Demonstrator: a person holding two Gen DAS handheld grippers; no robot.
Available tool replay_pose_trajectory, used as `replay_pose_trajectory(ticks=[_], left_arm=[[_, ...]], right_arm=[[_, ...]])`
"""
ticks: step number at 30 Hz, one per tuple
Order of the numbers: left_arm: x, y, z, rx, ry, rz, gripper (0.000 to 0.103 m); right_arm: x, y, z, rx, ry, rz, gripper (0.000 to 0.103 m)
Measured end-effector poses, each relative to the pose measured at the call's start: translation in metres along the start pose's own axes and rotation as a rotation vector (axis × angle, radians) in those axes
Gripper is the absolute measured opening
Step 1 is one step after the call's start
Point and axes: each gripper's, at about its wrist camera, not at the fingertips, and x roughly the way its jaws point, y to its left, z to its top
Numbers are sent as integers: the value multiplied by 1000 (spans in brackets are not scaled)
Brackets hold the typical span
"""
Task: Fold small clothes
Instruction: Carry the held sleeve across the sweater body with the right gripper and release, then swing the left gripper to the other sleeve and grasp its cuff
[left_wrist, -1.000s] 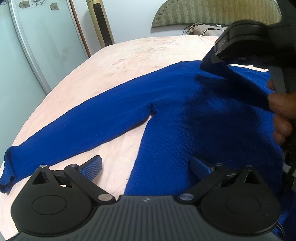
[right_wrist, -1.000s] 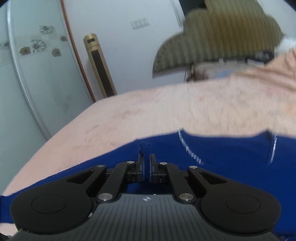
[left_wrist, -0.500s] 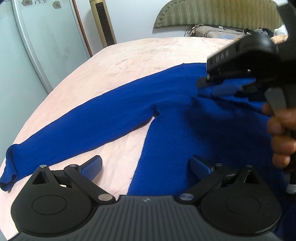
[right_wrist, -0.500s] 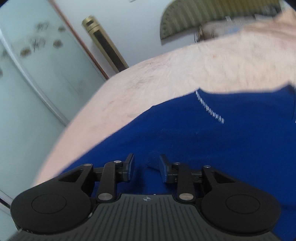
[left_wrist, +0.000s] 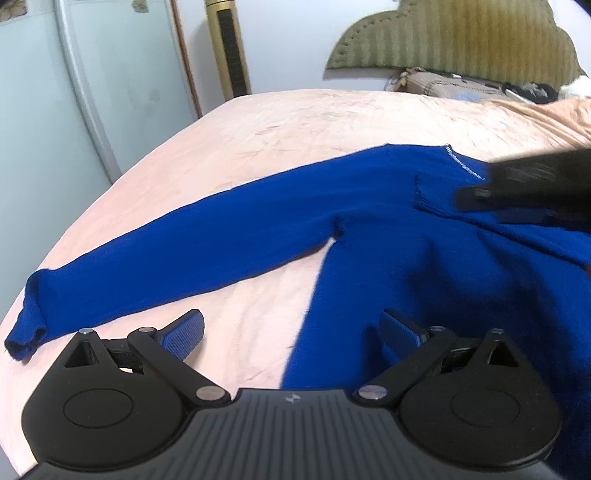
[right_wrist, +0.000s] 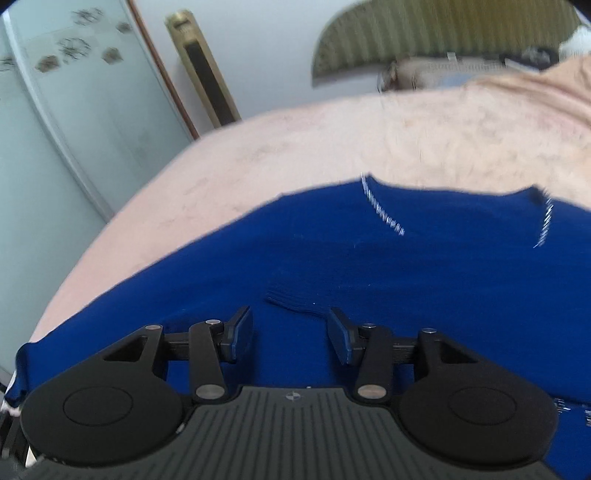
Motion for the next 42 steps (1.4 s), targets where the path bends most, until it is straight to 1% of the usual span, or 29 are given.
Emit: replay_pose_trajectory(ticks=[2,3,4,7,8,10,13,15,18,20,21,22,23,25,26,29,31,32,34,36,37,38,39,40,41,42], left_arm=[[0,6,-1,-19,4,11,102],[0,9,-2,-24,1,24,102],[-1,12,-2,-30,-1,38,102],[1,24,-3,-66,7,90,102],[3,29,-2,-87,20,108,102],[7,40,-2,-140,45,126,102],[9,55,-3,-193,57,165,102],[9,65,-4,-189,53,202,102],[9,86,-3,-167,33,248,102],[9,105,-1,-174,9,314,102],[11,117,1,-180,-1,360,102],[13,128,3,-184,-7,410,102],[17,141,5,-183,-8,479,102],[26,163,4,-179,14,602,102],[29,174,3,-182,27,643,102],[40,201,-8,-144,94,690,102],[42,214,-14,-133,107,728,103],[41,223,-15,-133,101,759,103],[36,246,-13,-150,90,849,103],[27,272,-7,-200,74,948,102],[22,285,-3,-234,73,985,102],[14,298,1,-279,74,999,102],[4,304,2,-317,66,983,102],[-6,307,4,-354,51,940,102],[-16,304,2,-387,33,873,102],[-25,299,0,-411,17,787,102]], right_arm=[[-20,2,-9,-50,-45,-17,56],[-30,4,-14,-86,-69,-51,61],[-40,7,-21,-134,-95,-99,68],[-59,16,-45,-292,-154,-257,80],[-61,16,-53,-328,-154,-287,82],[-57,10,-63,-347,-130,-291,84],[-56,-1,-73,-296,-95,-250,84],[-53,-6,-76,-258,-81,-227,85],[-52,-10,-84,-239,-74,-193,92],[-52,-12,-92,-235,-77,-179,95],[-51,-13,-92,-232,-77,-175,96],[-52,-13,-92,-228,-78,-169,98],[-53,-11,-95,-223,-77,-166,98],[-53,-12,-95,-216,-75,-165,100],[-53,-11,-96,-214,-75,-163,101],[-50,-12,-95,-209,-68,-157,103],[-50,-12,-95,-207,-65,-155,103],[-49,-12,-95,-206,-63,-156,103],[-49,-11,-95,-205,-62,-155,103],[-48,-12,-94,-201,-61,-153,103],[-48,-12,-94,-201,-61,-153,103],[-48,-12,-94,-202,-61,-153,103],[-48,-12,-94,-202,-61,-153,103],[-48,-12,-94,-202,-61,-154,103],[-48,-12,-94,-202,-61,-154,103],[-48,-12,-94,-203,-60,-154,103]])
